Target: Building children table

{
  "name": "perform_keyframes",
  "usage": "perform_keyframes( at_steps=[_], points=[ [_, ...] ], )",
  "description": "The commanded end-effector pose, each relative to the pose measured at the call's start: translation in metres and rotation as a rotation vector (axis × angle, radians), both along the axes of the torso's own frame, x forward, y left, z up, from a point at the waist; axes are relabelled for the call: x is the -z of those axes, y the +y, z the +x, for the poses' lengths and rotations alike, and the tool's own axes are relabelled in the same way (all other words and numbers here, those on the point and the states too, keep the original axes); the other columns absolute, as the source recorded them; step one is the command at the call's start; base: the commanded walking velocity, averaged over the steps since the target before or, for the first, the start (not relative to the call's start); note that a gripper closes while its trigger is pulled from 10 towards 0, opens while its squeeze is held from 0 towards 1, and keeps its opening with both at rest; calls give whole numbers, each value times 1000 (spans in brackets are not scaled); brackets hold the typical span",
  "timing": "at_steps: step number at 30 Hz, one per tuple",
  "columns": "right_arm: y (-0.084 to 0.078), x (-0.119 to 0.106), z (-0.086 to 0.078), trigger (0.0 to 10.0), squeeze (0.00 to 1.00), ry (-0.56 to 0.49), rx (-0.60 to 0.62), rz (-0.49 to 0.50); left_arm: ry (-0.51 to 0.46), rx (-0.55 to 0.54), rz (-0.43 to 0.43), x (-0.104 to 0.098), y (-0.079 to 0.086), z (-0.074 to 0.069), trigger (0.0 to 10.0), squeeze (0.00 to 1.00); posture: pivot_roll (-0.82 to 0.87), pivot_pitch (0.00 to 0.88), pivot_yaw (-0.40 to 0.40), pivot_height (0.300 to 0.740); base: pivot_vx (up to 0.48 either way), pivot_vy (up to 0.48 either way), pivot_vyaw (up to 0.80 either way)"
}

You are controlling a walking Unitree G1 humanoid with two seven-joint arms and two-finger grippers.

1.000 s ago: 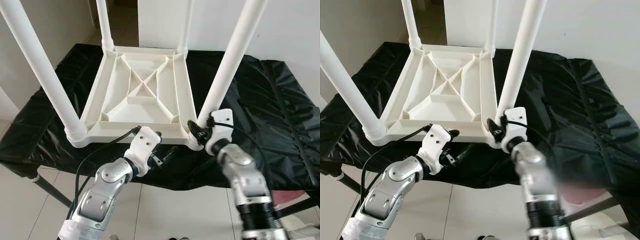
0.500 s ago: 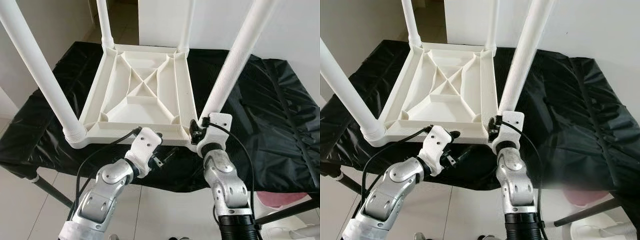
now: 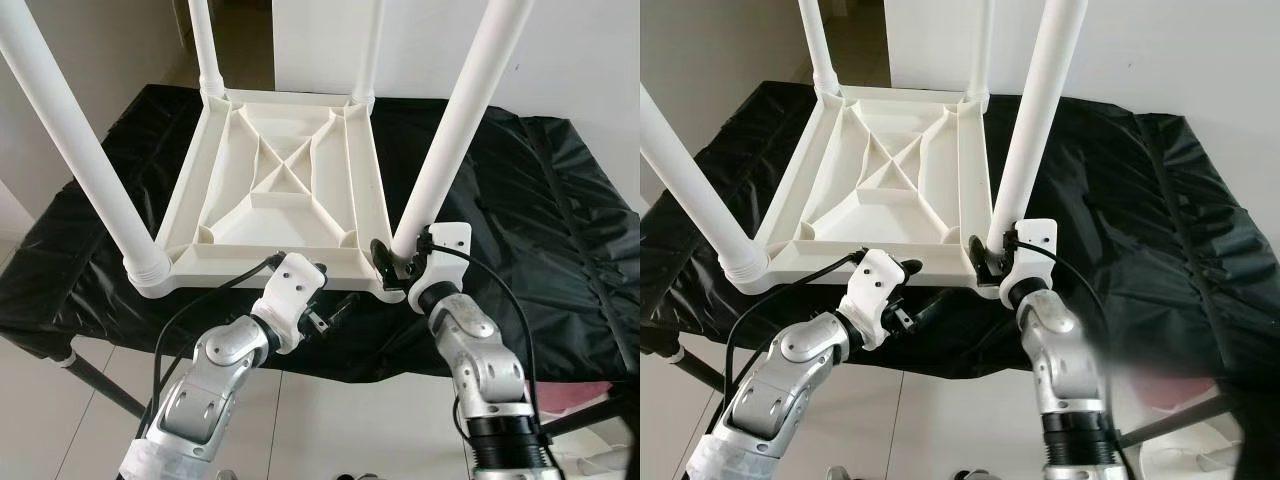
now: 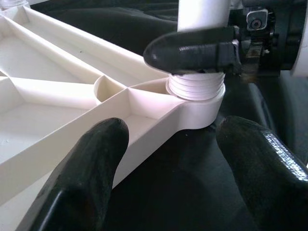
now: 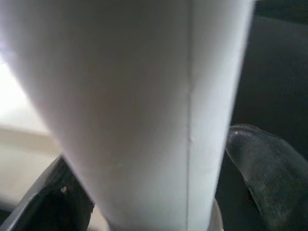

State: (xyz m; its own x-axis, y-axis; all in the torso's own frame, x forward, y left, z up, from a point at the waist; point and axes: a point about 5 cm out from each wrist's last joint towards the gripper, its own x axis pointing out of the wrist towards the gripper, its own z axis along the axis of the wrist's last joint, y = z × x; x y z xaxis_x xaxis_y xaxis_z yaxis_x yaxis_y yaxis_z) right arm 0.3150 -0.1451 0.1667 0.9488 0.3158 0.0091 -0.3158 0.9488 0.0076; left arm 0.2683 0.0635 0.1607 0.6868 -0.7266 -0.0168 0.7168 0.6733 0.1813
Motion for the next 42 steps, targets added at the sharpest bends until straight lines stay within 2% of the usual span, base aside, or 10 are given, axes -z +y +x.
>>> perform_keyframes(
  at_steps=[1,13,14,16,17,18,19,27,28,42],
  points=[
    [4,2,2,10000,0,11,-74,0,3,-45,-1,2,1,1,10000,0,-11,107,-13,740,0,0,0],
    [-3,-5,15,10000,0,-63,-337,-159,1,-44,-1,2,1,2,10000,0,-9,96,-6,740,0,0,0],
    [-3,-4,16,8431,0,-58,-384,-180,-1,-43,-1,1,1,3,10000,0,-10,96,-7,740,0,0,0],
    [-3,-4,16,8431,0,-58,-384,-180,-1,-43,-1,1,1,3,10000,0,-10,96,-7,740,0,0,0],
    [-3,-3,17,2078,0,-55,-420,-196,-6,-43,-2,-1,1,4,10000,0,-10,96,-10,740,0,0,0],
    [-3,-3,17,2078,0,-55,-420,-196,-6,-43,-2,-1,1,4,10000,0,-10,96,-10,740,0,0,0],
    [-3,-2,18,0,0,-54,-444,-213,-10,-45,-3,-2,1,5,10000,0,-10,96,-10,740,0,0,0],
    [-8,4,18,0,0,-45,-465,-213,1,-52,-15,1,-1,1,10000,0,-2,97,-27,740,0,0,0],
    [-10,6,18,9176,0,-37,-447,-193,1,-48,-14,2,-2,0,10000,0,-3,98,-32,740,0,0,0],
    [1,13,5,10000,0,29,-168,-78,-3,-42,-4,2,-1,1,10000,0,-1,69,-36,740,0,0,0]
  ],
)
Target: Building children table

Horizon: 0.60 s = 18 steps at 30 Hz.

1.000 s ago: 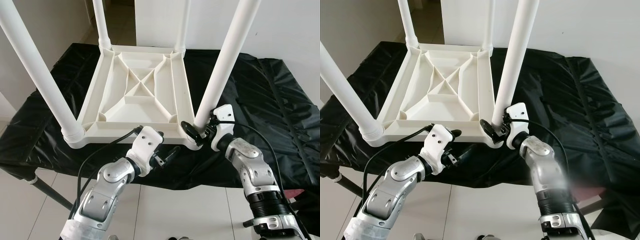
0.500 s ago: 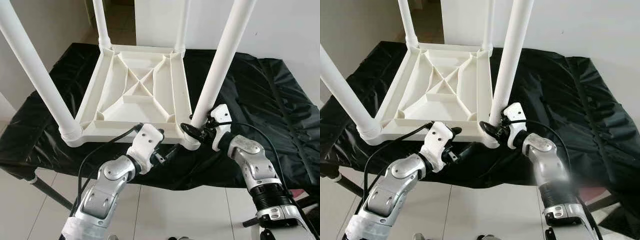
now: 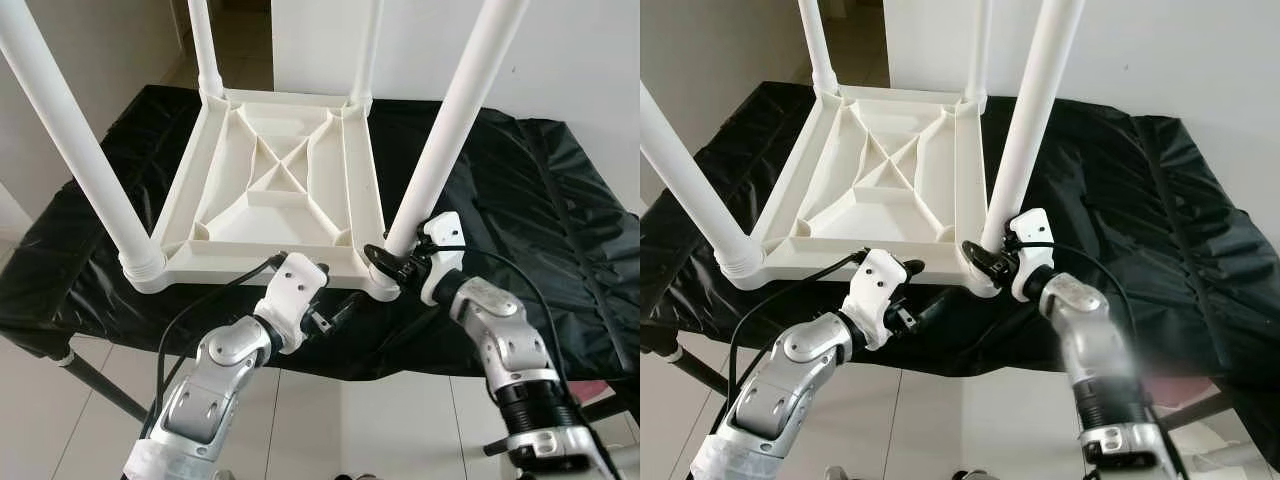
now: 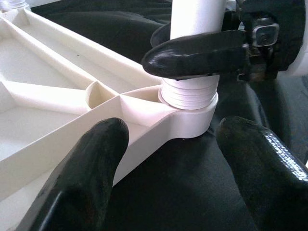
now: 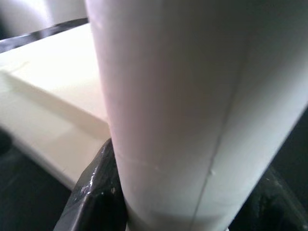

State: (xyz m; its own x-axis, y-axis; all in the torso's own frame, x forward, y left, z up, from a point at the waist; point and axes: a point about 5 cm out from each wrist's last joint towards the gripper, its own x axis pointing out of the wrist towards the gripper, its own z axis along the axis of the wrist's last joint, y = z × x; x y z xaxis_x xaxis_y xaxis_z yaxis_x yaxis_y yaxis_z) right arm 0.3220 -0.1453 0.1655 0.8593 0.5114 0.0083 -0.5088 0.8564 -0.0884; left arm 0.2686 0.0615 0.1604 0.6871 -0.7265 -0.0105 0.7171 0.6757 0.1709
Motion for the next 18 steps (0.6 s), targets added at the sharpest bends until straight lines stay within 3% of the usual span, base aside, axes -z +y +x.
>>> perform_keyframes(
  at_steps=[1,4,7,12,16,18],
  points=[
    [3,12,-2,10000,0,71,82,18,-7,-41,8,2,1,1,10000,0,-1,69,-36,740,0,0,0],
    [5,14,-5,10000,0,61,214,22,-10,-43,11,3,1,1,10000,0,4,60,-41,740,0,0,0],
    [15,18,-15,10000,0,42,382,89,-8,-53,16,3,4,2,10000,0,13,58,-39,740,0,0,0],
    [26,22,-22,10000,0,70,490,156,-12,-63,17,1,9,3,10000,0,26,55,-37,740,0,0,0],
    [42,17,-25,10000,0,85,454,216,-10,-64,21,1,12,3,10000,0,19,65,-24,740,0,0,0],
    [40,16,-25,10000,0,81,449,218,-8,-60,24,2,11,2,10000,0,15,67,-25,740,0,0,0]
  ],
)
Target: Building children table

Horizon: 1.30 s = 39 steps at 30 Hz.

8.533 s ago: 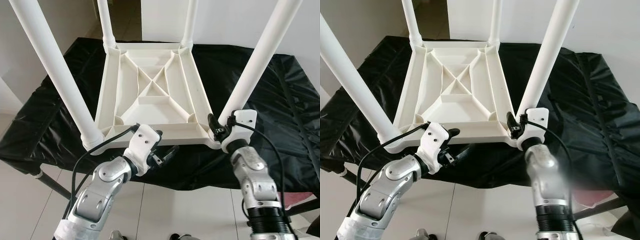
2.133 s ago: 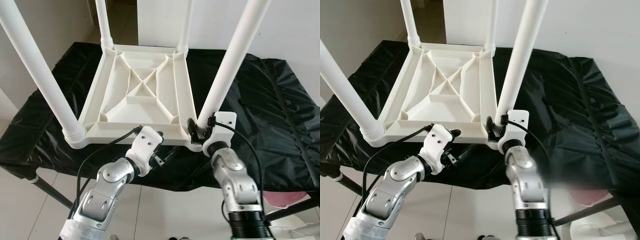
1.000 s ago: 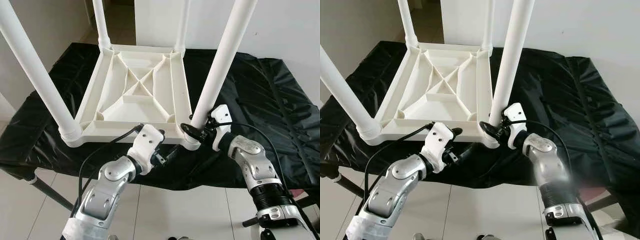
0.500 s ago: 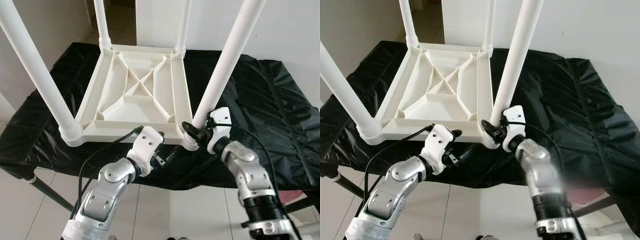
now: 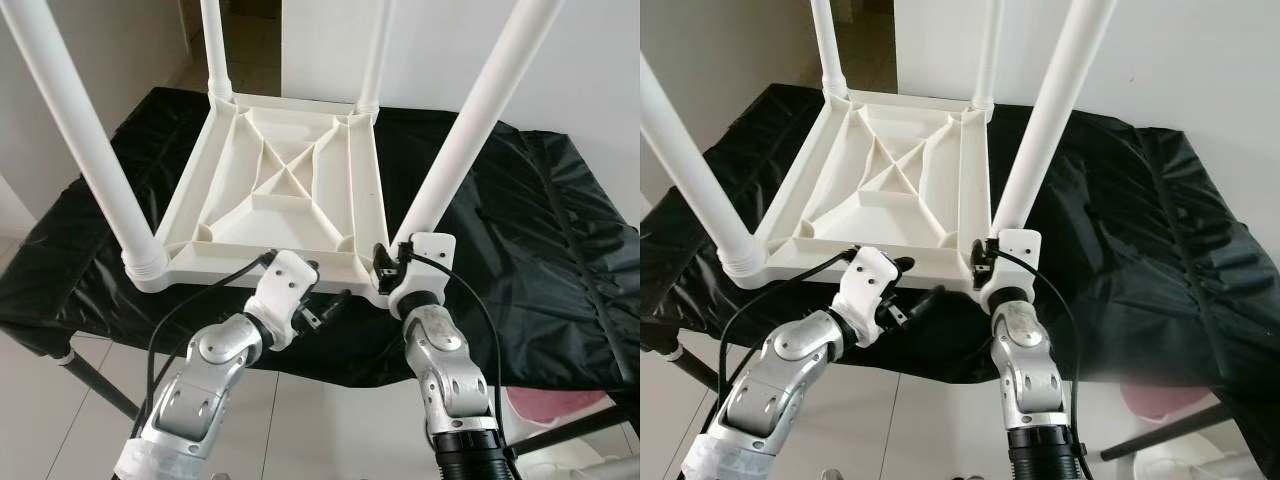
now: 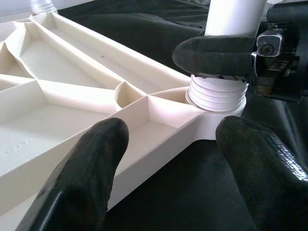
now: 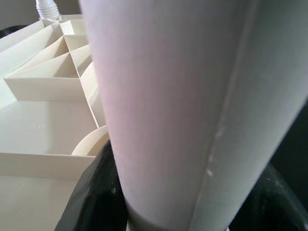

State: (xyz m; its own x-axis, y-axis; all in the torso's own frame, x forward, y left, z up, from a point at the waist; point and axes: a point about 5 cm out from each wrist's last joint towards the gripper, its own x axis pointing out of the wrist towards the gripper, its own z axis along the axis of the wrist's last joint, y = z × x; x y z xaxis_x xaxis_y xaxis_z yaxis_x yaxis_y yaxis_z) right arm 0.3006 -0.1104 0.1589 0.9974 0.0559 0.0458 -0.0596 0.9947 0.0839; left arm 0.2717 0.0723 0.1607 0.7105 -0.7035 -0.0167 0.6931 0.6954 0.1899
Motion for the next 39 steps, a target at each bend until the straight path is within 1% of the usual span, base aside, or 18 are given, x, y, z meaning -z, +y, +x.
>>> perform_keyframes(
  at_steps=[1,2,3,4,6,7,14,16,17,18,19,24,26,28,34,35,36,39],
  points=[
    [4,8,-4,10000,0,45,-30,54,2,-24,9,3,0,-2,10000,0,15,67,-25,740,0,0,0],
    [2,7,-4,10000,71,39,-39,54,4,-20,7,4,0,-2,10000,0,14,69,-25,740,0,0,0],
    [2,7,-4,10000,71,39,-39,54,4,-20,7,4,0,-2,10000,0,14,69,-25,740,0,0,0],
    [1,5,-4,10000,835,32,-44,54,4,-19,6,4,0,-2,10000,0,10,71,-24,740,0,0,0],
    [0,5,-5,10000,835,29,-42,54,4,-18,5,4,0,-2,10000,0,10,71,-24,740,0,0,0],
    [-5,0,-4,10000,1000,-7,-103,52,5,-19,3,3,-1,-2,10000,0,8,76,-27,740,0,0,0],
    [-16,-5,-1,10000,1000,-35,-216,3,7,-20,1,3,-1,-2,10000,0,9,79,-29,740,0,0,0],
    [-25,-9,3,10000,1000,-44,-318,-21,8,-18,2,4,-1,-3,10000,0,14,75,-26,740,0,0,0],
    [-27,-10,5,10000,208,-47,-375,-45,9,-16,3,4,-1,-3,10000,0,14,75,-26,740,0,0,0],
    [-28,-11,5,10000,208,-48,-410,-60,10,-15,3,4,-1,-4,10000,0,14,75,-26,740,0,0,0],
    [-29,-11,6,10000,0,-49,-428,-69,10,-14,4,4,-1,-4,10000,0,14,75,-26,740,0,0,0],
    [-35,-10,20,10000,0,-57,-553,-179,17,2,8,5,-3,-4,10000,0,14,65,-17,740,0,0,0],
    [-35,-9,22,10000,0,-49,-577,-191,18,5,8,5,-4,-5,10000,0,15,64,-18,740,0,0,0],
    [-33,-6,23,10000,0,-39,-666,-220,16,11,7,4,-6,-5,10000,0,16,68,-19,740,0,0,0],
    [-32,-3,26,10000,0,-25,-726,-263,16,11,9,5,-6,-5,10000,0,18,67,-20,740,0,0,0],
    [-34,0,26,1059,0,-15,-750,-284,13,7,9,4,-5,-5,10000,0,28,63,-27,740,0,0,0],
    [-35,2,26,0,0,-14,-763,-298,11,-1,7,4,-4,-4,10000,0,28,64,-29,740,0,0,0],
    [-41,8,24,0,0,5,-787,-285,7,-20,1,2,-2,-3,10000,0,27,65,-30,740,0,0,0]
  ],
)
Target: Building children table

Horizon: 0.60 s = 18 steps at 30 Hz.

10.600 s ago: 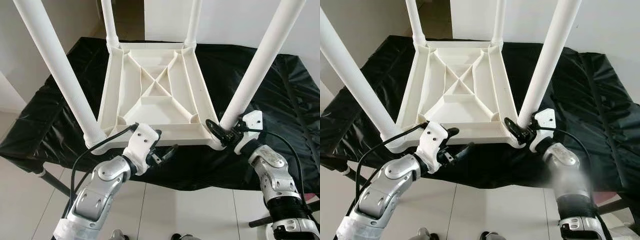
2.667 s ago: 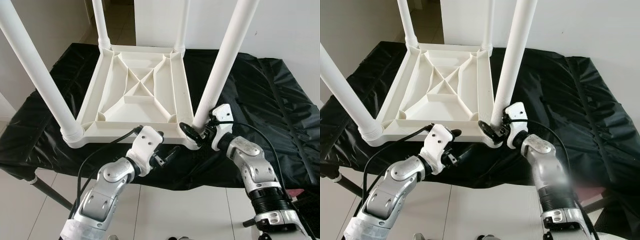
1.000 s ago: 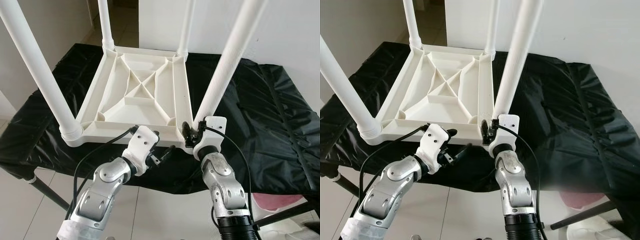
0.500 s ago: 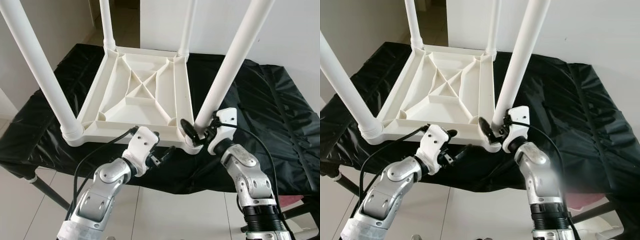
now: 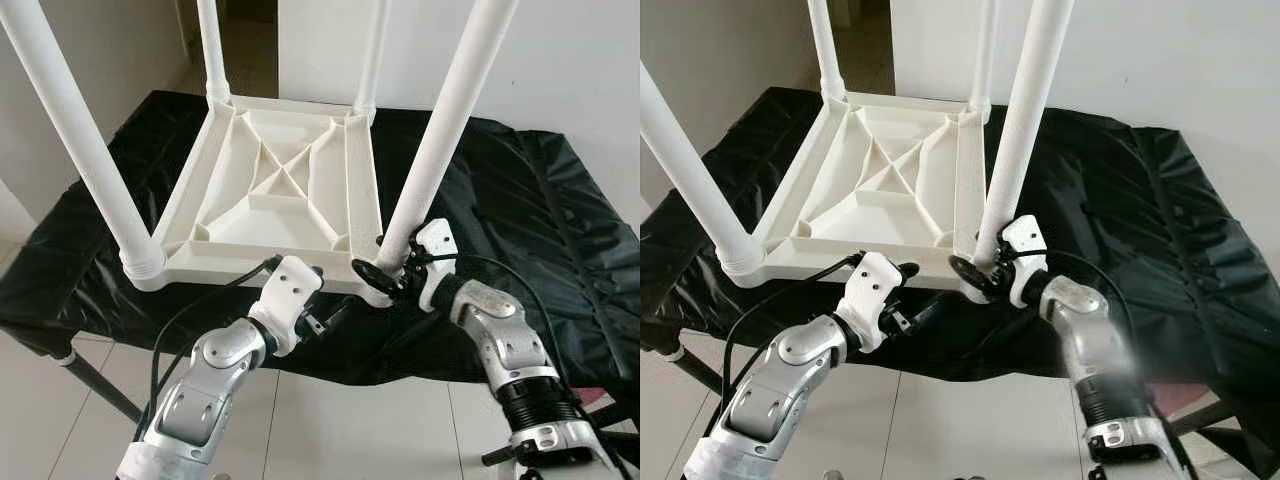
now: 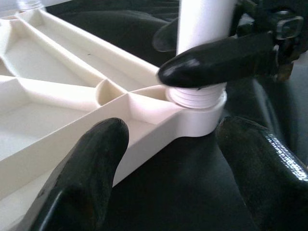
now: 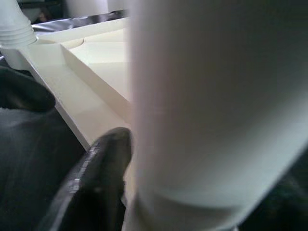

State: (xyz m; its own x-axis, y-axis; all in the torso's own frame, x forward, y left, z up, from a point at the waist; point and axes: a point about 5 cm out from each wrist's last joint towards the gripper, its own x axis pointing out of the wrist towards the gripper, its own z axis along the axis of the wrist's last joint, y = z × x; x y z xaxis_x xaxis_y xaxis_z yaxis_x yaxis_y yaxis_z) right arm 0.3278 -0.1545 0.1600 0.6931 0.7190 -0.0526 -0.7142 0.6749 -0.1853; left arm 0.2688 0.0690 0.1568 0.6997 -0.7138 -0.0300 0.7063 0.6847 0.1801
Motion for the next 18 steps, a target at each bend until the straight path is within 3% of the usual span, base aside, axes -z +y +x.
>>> perform_keyframes(
  at_steps=[1,6,7,13,16,18],
  points=[
    [3,9,-3,0,0,36,-39,-4,-9,-35,-1,-1,2,0,10000,0,27,65,-30,740,0,0,0],
    [-1,15,-3,0,0,39,-27,12,-6,-35,-2,0,0,-2,10000,0,25,66,-30,740,0,0,0],
    [-1,16,-2,10000,0,46,-4,30,-5,-33,-3,0,0,-3,10000,0,25,66,-30,740,0,0,0],
    [1,13,0,10000,0,42,138,83,1,-28,-2,1,0,-4,10000,0,23,71,-28,740,0,0,0],
    [5,16,2,10000,0,81,336,123,4,-26,5,3,1,-5,10000,0,18,72,-23,740,0,0,0],
    [7,17,1,10000,0,102,390,151,5,-26,5,3,2,-5,10000,0,18,72,-23,740,0,0,0]
  ],
)
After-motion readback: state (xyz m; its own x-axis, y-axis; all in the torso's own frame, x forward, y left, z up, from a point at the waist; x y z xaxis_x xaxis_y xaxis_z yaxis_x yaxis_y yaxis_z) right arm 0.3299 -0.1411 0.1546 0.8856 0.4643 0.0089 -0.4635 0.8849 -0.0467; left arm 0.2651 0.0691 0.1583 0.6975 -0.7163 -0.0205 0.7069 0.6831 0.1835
